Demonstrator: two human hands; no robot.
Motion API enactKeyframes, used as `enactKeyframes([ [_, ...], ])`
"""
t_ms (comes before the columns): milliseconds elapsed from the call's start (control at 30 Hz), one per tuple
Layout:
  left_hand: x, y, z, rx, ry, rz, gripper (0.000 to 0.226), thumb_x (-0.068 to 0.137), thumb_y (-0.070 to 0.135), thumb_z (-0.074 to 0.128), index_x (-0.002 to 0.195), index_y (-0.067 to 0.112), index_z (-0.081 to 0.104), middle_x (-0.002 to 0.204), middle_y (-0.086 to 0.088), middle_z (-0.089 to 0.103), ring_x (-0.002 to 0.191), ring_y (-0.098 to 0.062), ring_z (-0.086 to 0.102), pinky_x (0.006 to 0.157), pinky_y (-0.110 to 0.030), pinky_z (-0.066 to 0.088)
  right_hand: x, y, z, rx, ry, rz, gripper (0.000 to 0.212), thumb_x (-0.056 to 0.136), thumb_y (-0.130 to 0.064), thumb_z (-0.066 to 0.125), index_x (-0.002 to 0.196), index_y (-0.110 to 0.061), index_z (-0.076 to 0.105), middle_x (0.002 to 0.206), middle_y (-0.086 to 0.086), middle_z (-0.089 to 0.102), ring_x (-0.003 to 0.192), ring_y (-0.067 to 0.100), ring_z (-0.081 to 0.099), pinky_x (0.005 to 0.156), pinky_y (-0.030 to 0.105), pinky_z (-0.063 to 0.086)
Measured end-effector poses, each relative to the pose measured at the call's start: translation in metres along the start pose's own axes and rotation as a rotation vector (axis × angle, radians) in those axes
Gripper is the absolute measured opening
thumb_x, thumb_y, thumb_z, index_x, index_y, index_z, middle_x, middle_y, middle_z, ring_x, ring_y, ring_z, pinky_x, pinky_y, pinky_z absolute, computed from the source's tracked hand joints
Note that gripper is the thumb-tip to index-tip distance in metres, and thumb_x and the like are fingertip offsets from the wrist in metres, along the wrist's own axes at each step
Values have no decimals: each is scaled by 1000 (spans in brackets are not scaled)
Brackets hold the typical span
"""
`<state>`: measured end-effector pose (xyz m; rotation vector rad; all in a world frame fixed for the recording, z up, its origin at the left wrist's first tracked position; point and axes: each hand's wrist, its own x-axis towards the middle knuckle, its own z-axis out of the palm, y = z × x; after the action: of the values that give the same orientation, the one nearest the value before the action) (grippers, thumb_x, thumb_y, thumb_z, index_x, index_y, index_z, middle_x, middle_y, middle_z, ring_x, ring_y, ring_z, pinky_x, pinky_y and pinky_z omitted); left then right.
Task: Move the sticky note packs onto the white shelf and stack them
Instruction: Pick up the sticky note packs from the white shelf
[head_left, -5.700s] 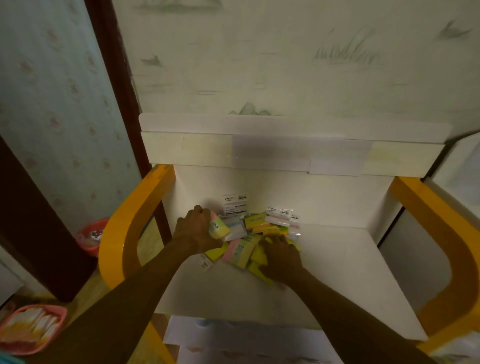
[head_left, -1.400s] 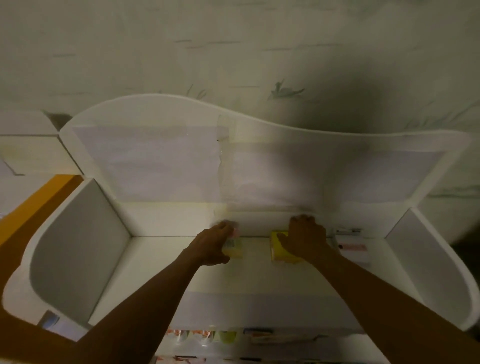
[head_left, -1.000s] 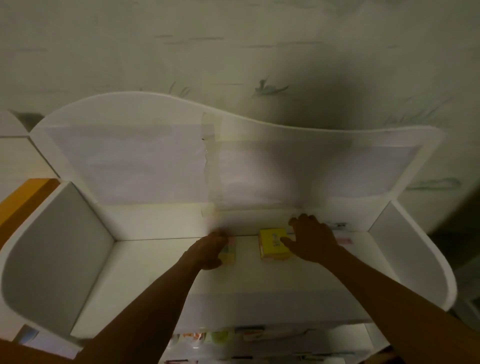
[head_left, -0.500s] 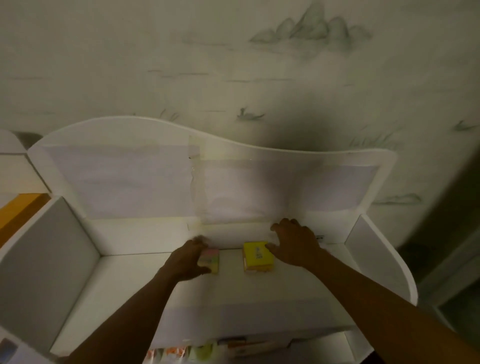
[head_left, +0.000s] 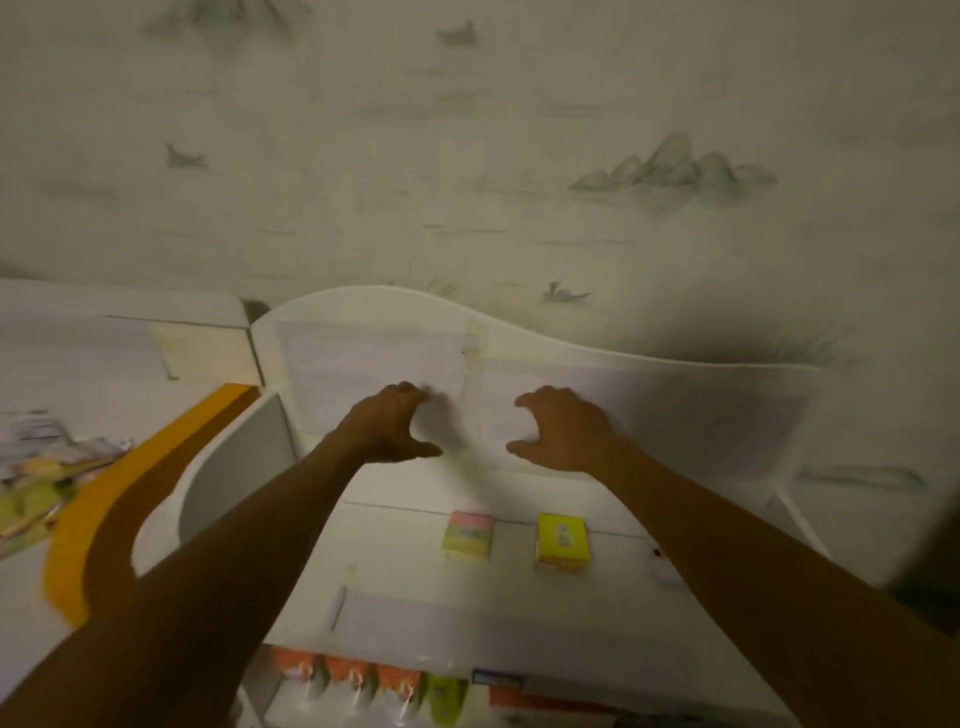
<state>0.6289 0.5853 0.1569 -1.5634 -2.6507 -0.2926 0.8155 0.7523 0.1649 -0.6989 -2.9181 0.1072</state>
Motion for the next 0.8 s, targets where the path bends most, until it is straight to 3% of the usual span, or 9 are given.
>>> enactKeyframes([
  [367, -63, -55, -74, 200, 93, -152, 87, 75, 62, 66, 145, 24, 32, 152, 0, 32, 138, -21, 31, 108, -44, 36, 28, -94, -29, 41, -2, -176, 78, 82, -59, 62, 146, -27, 33, 150, 0, 36, 136, 24, 36, 108, 42, 37],
  [800, -213, -237, -123, 253, 90, -330, 82, 79, 63, 62, 145, 23, 33, 153, -2, 31, 139, -23, 30, 107, -45, 33, 49, -312, -23, 33, 27, -326, 76, 83, -58, 62, 146, -26, 34, 148, 3, 41, 132, 26, 41, 104, 42, 39],
])
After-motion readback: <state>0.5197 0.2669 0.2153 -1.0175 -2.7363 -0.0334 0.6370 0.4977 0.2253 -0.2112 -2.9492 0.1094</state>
